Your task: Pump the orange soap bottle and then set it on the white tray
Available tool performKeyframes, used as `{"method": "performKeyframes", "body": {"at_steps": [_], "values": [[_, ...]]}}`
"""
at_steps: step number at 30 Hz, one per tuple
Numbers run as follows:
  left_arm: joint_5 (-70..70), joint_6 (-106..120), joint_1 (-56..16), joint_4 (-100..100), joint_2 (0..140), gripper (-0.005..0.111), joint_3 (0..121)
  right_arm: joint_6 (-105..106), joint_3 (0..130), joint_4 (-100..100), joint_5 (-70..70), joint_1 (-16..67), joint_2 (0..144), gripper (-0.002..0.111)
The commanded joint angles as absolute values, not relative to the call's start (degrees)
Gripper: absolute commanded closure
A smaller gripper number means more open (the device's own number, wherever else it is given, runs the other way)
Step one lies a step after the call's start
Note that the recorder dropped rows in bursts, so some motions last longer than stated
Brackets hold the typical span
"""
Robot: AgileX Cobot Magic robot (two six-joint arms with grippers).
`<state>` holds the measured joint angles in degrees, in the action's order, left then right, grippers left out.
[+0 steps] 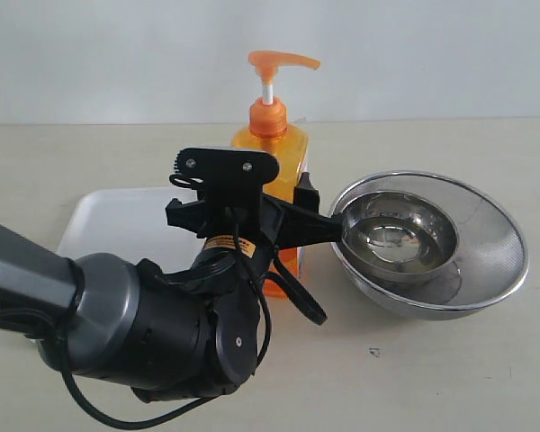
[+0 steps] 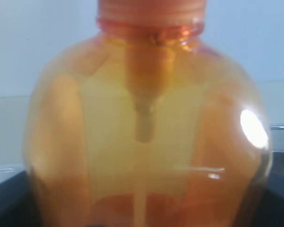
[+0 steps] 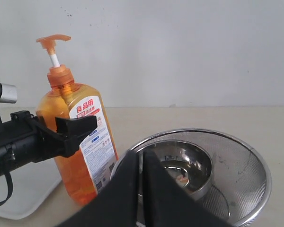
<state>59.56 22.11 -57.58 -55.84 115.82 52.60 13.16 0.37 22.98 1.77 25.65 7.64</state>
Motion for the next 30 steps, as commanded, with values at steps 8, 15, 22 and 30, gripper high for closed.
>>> {"method": "performKeyframes", "body": {"at_steps": [8, 15, 22, 30], "values": [[57.0, 22.4, -57.8, -57.9, 116.3, 0.102, 52.1, 13.2, 0.0, 23.7, -2.3, 25.7, 7.3, 0.109], [57.0, 22.4, -57.8, -57.8, 116.3, 0.102, 52.1, 12.0, 0.0, 23.9, -4.7, 25.7, 7.3, 0.109], [57.1, 22.4, -57.8, -57.6, 116.3, 0.102, 52.1, 11.9, 0.0, 23.9, -4.7, 25.7, 7.3, 0.109], [57.2, 22.4, -57.8, -57.6, 116.3, 0.102, 52.1, 11.9, 0.0, 23.9, -4.7, 25.7, 7.3, 0.109]]}}
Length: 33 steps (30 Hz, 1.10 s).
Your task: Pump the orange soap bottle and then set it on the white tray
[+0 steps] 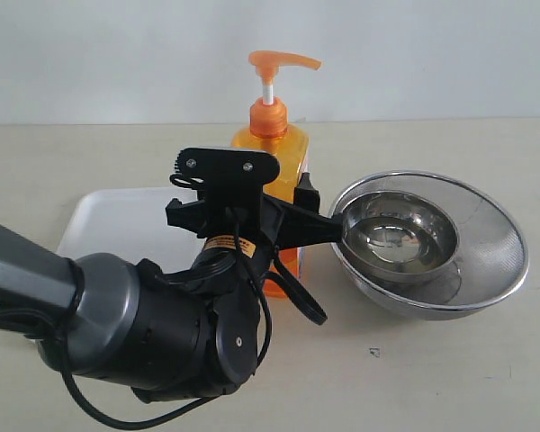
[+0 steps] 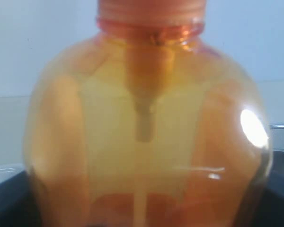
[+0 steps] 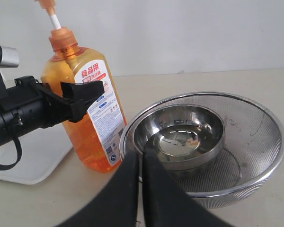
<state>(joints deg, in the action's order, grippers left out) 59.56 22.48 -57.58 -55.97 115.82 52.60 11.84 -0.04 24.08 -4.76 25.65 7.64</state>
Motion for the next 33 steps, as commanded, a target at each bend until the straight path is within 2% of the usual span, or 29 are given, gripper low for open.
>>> {"method": "performKeyframes", "body": {"at_steps": [1, 12, 19, 23, 33], "values": [[57.2, 22.4, -57.8, -57.6, 116.3, 0.102, 52.1, 11.9, 0.0, 23.9, -4.7, 25.7, 7.3, 0.109], [57.2, 22.4, -57.8, -57.6, 116.3, 0.102, 52.1, 11.9, 0.0, 23.9, -4.8, 24.9, 6.8, 0.109], [57.2, 22.4, -57.8, -57.6, 116.3, 0.102, 52.1, 14.5, 0.0, 23.3, -15.3, 12.2, 0.0, 0.109], [57.2, 22.4, -57.8, -57.2, 116.3, 0.102, 52.1, 14.5, 0.0, 23.6, -14.3, 5.5, 0.0, 0.109], [57.2, 22.4, -57.8, -57.2, 116.3, 0.102, 52.1, 18.6, 0.0, 22.3, -14.4, 3.2, 0.0, 0.109]]}}
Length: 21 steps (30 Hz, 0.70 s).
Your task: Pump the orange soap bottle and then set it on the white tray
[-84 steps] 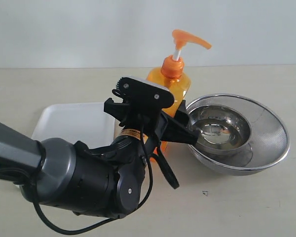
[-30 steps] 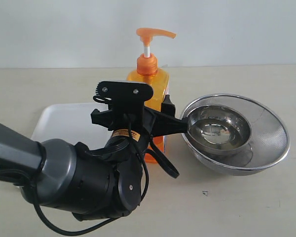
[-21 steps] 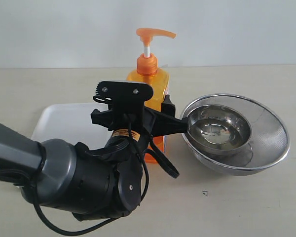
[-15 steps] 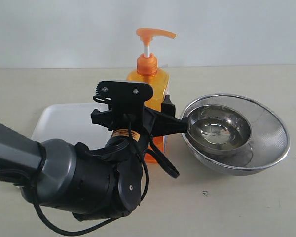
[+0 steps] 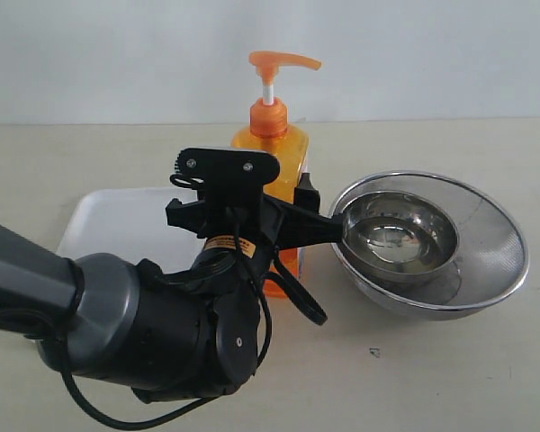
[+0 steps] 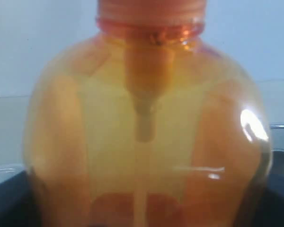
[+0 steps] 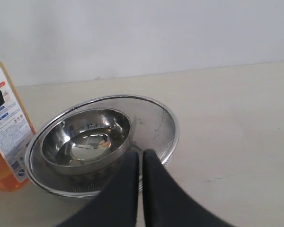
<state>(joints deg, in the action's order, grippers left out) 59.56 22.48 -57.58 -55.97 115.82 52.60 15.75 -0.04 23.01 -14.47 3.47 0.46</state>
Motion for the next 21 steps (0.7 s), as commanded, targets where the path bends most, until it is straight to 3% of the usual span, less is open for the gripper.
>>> {"method": "performKeyframes", "body": {"at_steps": [1, 9, 15, 21], "values": [[57.2, 22.4, -57.8, -57.2, 116.3, 0.102, 52.1, 18.8, 0.0, 22.3, -14.4, 3.2, 0.0, 0.109], [57.2, 22.4, -57.8, -57.2, 116.3, 0.102, 52.1, 15.6, 0.0, 20.0, -15.1, 3.2, 0.0, 0.109], [57.2, 22.4, -57.8, -57.2, 116.3, 0.102, 52.1, -5.6, 0.0, 1.9, -15.3, 3.2, 0.0, 0.109], [57.2, 22.4, -57.8, -57.2, 116.3, 0.102, 52.1, -10.0, 0.0, -4.7, -19.2, 3.2, 0.0, 0.109]]}}
